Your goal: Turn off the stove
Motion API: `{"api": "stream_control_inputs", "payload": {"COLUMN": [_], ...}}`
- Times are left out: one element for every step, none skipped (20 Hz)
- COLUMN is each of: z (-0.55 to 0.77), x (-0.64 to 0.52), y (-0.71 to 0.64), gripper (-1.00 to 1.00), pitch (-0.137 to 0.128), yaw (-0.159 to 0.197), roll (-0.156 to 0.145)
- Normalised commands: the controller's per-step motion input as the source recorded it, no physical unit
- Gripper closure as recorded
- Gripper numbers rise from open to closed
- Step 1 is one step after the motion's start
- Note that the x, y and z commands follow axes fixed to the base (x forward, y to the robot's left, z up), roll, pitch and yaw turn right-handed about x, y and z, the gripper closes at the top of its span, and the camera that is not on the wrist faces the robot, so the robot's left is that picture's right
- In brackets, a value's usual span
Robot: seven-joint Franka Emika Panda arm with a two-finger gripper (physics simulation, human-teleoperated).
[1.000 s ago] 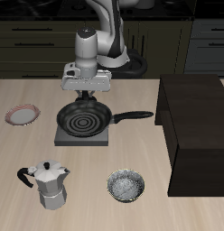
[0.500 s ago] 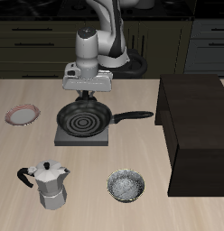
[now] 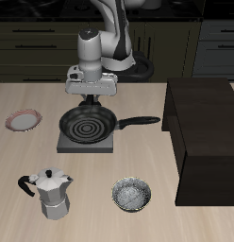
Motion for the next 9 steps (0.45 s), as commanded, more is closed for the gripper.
{"api": "stream_control_inputs", "payload": {"z": [0.05, 0.13, 0.09, 0.06, 0.12, 0.12, 0.05, 0.04, 0.04], "x": [-0.01, 0.01, -0.04, -0.04, 0.02, 0.04, -0.03, -0.02, -0.1], "y": [0.05, 0.12, 0.02, 0.03, 0.0, 0.03, 0.02, 0.04, 0.03], "gripper": [1.0, 1.0, 1.0, 1.0, 1.0, 1.0, 1.0, 1.0, 1.0], "pitch": [0.008, -0.012, 0.014, -0.01, 0.012, 0.037, -0.008, 0.016, 0.008], "yaw": [-0.052, -0.016, -0.066, -0.022, -0.079, -0.131, -0.01, -0.067, -0.032], "roll": [-0.005, 0.021, 0.003, 0.004, -0.007, 0.021, -0.008, 0.027, 0.011]}}
